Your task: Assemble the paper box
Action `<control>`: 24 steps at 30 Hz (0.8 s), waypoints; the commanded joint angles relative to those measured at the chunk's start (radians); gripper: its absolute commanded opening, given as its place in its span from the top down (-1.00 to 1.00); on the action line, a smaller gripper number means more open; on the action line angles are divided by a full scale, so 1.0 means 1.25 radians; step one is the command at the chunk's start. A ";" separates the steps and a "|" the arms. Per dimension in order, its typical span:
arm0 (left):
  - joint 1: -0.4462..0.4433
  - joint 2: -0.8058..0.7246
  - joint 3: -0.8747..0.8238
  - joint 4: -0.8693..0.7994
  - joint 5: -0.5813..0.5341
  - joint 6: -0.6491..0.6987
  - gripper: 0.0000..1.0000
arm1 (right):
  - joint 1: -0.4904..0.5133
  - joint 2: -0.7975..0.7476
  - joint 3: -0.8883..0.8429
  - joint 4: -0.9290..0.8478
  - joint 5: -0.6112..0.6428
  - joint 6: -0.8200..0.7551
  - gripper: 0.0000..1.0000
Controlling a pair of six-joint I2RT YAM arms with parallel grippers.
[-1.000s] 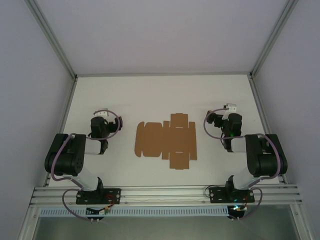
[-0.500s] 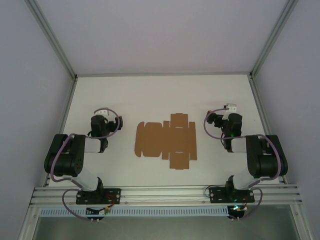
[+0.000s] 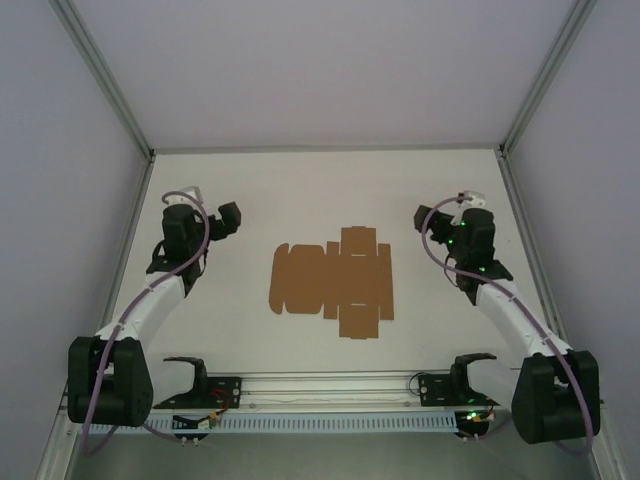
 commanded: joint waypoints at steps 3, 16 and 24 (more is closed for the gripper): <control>-0.056 0.032 0.017 -0.241 0.097 -0.127 -1.00 | 0.169 0.101 0.099 -0.365 -0.011 0.183 -0.57; -0.162 0.207 0.031 -0.220 0.292 -0.173 -1.00 | 0.206 0.389 0.145 -0.285 -0.147 0.281 0.37; -0.200 0.309 0.075 -0.197 0.355 -0.166 -1.00 | 0.204 0.496 0.122 -0.320 -0.081 0.336 0.49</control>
